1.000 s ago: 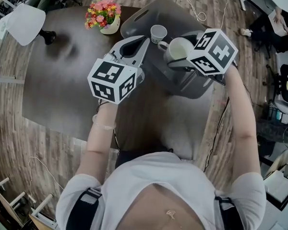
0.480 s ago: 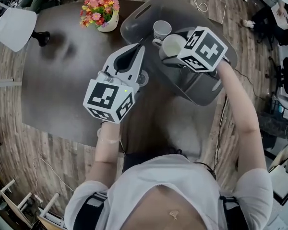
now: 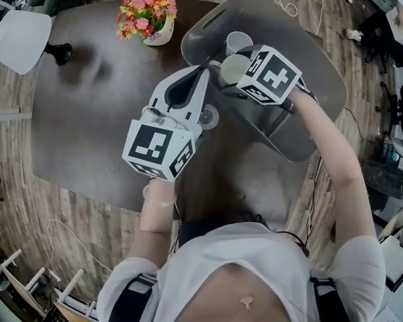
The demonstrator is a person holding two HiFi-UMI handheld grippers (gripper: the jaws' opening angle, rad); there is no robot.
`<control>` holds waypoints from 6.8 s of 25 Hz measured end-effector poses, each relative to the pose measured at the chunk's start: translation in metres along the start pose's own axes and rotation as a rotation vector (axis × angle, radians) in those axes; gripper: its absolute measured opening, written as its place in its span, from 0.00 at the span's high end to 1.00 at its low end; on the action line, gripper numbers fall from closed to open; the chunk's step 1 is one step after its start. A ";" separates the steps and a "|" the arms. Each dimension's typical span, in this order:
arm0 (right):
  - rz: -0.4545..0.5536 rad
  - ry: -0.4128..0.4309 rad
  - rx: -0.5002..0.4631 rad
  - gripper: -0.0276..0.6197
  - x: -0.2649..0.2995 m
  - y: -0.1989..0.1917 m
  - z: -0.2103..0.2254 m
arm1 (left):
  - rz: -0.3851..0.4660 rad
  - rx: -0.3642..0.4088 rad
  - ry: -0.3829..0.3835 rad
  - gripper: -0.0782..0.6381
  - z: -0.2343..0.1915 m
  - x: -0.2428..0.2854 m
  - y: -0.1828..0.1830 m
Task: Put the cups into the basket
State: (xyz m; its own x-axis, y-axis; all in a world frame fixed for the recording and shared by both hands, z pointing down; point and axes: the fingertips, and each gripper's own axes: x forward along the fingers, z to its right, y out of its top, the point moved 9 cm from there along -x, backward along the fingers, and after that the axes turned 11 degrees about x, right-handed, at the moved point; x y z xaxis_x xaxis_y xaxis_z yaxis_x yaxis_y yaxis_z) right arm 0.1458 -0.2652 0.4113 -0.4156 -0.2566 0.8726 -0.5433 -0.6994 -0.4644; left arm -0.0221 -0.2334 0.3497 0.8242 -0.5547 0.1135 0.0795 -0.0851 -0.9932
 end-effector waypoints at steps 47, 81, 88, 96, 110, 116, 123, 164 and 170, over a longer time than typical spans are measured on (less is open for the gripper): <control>0.023 -0.089 -0.045 0.32 0.065 -0.007 0.000 | 0.018 -0.002 -0.034 0.88 -0.002 0.002 -0.001; 0.152 -0.278 -0.083 0.94 -0.020 -0.011 -0.018 | -0.067 0.063 -0.004 0.88 0.022 -0.006 0.018; 0.310 -0.353 0.067 0.94 -0.050 -0.009 -0.017 | -0.072 0.067 -0.008 0.88 0.039 -0.011 0.021; 0.392 -0.427 0.086 0.94 -0.092 -0.018 -0.021 | -0.057 0.091 -0.012 0.88 0.063 -0.015 0.030; 0.591 -0.540 0.101 0.94 -0.177 -0.046 -0.060 | -0.046 0.135 -0.041 0.88 0.104 -0.021 0.044; 0.734 -0.578 0.167 0.94 -0.205 -0.071 -0.084 | -0.033 0.161 -0.068 0.88 0.122 -0.029 0.043; 0.860 -0.657 0.202 0.94 -0.219 -0.105 -0.126 | -0.021 0.155 -0.093 0.88 0.141 -0.034 0.035; 1.071 -0.616 0.391 0.94 -0.122 -0.172 -0.228 | 0.022 0.086 0.000 0.88 0.182 -0.094 -0.028; 1.056 -0.588 0.391 0.94 -0.120 -0.169 -0.222 | 0.018 0.078 0.014 0.88 0.179 -0.094 -0.029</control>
State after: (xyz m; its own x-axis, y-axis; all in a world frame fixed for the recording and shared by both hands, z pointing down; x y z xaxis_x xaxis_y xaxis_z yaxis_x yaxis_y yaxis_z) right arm 0.1257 0.0315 0.3519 -0.0733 -0.9934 0.0879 0.1457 -0.0979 -0.9845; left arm -0.0013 -0.0312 0.3634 0.8181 -0.5670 0.0957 0.1090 -0.0105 -0.9940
